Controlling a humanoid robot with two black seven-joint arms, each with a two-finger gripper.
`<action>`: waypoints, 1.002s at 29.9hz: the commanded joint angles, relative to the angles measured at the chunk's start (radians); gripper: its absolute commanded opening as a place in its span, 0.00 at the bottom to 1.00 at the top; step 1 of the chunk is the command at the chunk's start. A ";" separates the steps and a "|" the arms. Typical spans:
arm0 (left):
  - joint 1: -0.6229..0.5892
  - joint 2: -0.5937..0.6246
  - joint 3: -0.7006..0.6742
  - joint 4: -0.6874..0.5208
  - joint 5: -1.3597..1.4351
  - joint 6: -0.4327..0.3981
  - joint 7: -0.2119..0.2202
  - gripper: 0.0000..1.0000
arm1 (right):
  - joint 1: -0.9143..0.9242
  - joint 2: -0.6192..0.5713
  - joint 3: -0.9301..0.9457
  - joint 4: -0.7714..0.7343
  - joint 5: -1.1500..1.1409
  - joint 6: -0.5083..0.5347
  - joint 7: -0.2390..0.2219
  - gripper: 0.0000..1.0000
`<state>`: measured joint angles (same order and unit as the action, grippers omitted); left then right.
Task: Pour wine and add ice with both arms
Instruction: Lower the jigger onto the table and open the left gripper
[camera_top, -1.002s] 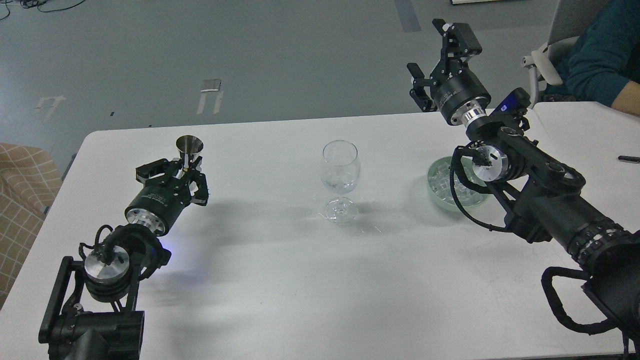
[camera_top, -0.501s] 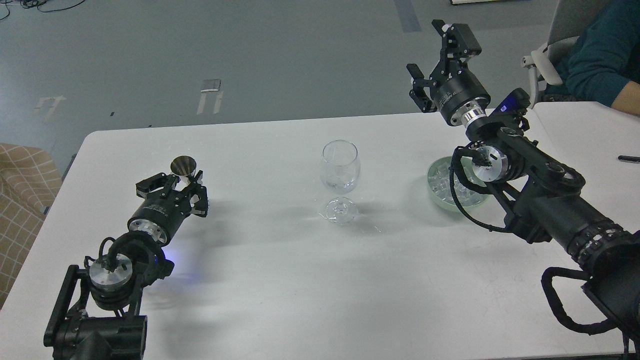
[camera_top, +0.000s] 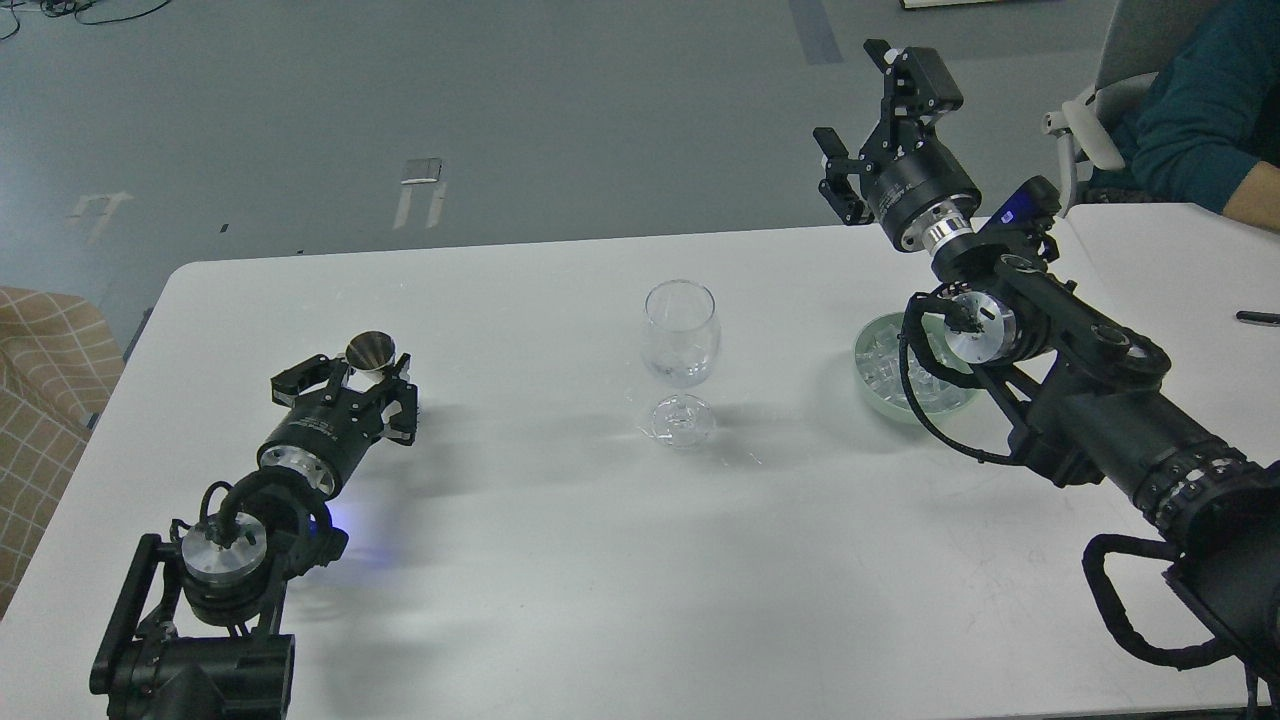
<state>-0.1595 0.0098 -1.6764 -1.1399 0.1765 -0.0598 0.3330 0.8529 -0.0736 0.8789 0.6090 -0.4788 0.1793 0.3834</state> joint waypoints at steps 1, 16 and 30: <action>0.000 0.004 0.001 0.002 0.000 0.003 0.000 0.49 | -0.001 0.000 0.000 0.000 -0.001 0.000 0.000 1.00; 0.020 0.012 0.007 0.014 -0.002 -0.002 0.012 0.99 | -0.012 0.000 0.000 0.002 0.000 0.000 0.000 1.00; 0.138 0.065 -0.032 -0.004 -0.002 -0.166 0.116 0.99 | -0.017 -0.012 -0.001 0.038 0.000 0.002 -0.004 1.00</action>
<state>-0.0382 0.0587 -1.6928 -1.1436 0.1748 -0.2166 0.4447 0.8412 -0.0791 0.8787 0.6294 -0.4788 0.1810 0.3815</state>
